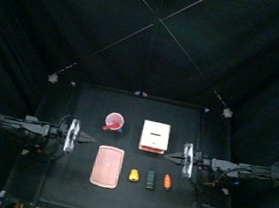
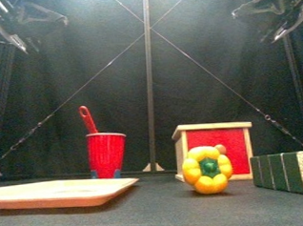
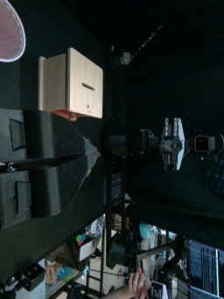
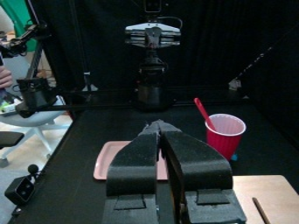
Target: Grab carrot
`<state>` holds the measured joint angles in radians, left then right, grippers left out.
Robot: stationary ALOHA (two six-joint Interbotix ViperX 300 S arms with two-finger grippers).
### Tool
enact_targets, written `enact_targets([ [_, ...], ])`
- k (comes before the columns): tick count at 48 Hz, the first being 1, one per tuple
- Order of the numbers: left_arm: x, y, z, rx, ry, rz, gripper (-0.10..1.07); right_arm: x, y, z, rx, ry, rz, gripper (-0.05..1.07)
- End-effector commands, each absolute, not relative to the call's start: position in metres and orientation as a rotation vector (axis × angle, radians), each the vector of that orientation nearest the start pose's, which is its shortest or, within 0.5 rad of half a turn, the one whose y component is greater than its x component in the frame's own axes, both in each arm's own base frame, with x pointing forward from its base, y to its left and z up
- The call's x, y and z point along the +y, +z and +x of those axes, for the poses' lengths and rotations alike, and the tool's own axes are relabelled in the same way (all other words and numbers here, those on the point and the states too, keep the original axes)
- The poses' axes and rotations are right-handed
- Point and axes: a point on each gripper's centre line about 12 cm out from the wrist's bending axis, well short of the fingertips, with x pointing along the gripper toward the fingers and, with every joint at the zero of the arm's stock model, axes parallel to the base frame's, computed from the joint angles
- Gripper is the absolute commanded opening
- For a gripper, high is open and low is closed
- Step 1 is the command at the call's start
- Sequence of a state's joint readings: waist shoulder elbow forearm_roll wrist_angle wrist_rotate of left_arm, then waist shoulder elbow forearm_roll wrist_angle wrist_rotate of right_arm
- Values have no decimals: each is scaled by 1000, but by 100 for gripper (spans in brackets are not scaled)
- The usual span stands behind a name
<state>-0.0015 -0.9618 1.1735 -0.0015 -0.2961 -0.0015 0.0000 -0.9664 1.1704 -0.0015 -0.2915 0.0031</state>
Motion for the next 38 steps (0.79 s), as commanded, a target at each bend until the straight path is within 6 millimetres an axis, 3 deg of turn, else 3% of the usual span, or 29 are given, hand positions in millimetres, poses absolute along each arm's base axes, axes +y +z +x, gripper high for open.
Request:
enact_targets([
  [1,-4,286,206,-50,-17,-26,-7,-3,297,203,-83,-16,-7,-1],
  [9,-8,280,218,-28,-34,-36,-1,-9,291,208,-58,-39,-26,2],
  [27,-31,281,270,-46,-88,-97,3,-51,280,218,-6,-232,63,2],
  [38,-33,278,303,-53,-60,-140,22,-63,274,221,18,-288,96,2],
])
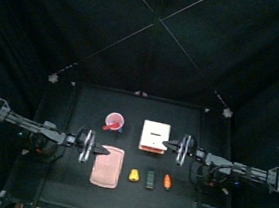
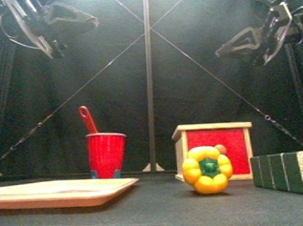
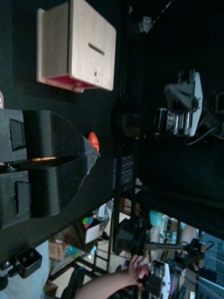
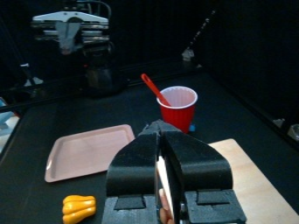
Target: Grab carrot
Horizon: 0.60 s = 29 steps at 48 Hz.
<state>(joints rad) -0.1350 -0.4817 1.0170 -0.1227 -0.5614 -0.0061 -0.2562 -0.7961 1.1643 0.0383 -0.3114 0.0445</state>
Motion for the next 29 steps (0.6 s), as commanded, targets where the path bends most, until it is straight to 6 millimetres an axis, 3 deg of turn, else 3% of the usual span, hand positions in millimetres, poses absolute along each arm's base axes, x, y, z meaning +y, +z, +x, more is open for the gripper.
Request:
enact_targets([
  [1,-33,277,305,-51,-54,-148,24,-64,273,221,22,-292,98,2],
  [17,-35,248,345,-9,19,-229,67,-73,259,222,67,-333,114,2],
  [29,-37,230,353,45,18,-214,84,-73,259,222,72,-328,109,2],
])
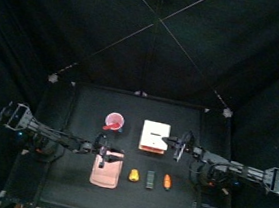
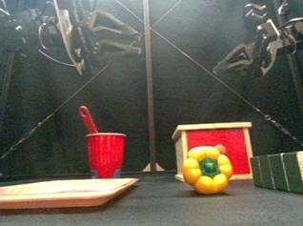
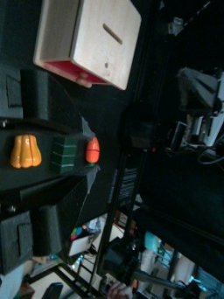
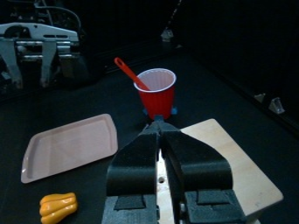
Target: Grab carrot
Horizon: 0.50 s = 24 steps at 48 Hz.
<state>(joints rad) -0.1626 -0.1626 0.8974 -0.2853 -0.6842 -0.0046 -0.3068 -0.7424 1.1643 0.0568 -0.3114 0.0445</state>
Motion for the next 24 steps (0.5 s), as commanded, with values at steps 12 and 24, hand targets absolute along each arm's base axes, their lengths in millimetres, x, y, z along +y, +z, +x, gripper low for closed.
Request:
enact_targets([
  [12,-41,224,366,66,6,-193,85,-72,255,222,92,-334,166,2],
  [24,-40,220,372,86,4,-183,85,-55,251,226,232,-314,540,3],
])
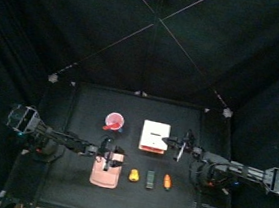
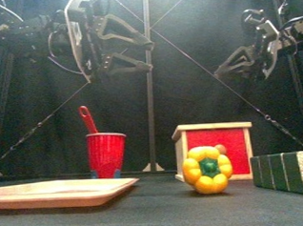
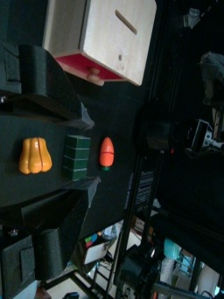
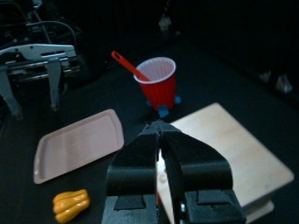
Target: Grab carrot
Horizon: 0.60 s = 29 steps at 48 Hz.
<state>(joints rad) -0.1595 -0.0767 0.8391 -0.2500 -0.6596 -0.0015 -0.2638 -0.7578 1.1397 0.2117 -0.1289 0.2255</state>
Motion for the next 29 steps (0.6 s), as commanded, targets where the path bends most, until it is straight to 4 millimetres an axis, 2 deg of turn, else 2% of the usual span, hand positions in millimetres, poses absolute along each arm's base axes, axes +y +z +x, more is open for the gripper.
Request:
enact_targets([
  [1,-40,221,371,86,4,-183,85,-53,252,227,251,-308,557,3],
  [6,-37,222,369,91,11,-183,85,-44,253,230,348,-292,638,3],
  [18,-29,220,364,120,27,-184,85,-27,272,227,570,-293,784,3],
  [29,-17,227,360,133,46,-179,85,-11,281,218,782,-395,912,3],
])
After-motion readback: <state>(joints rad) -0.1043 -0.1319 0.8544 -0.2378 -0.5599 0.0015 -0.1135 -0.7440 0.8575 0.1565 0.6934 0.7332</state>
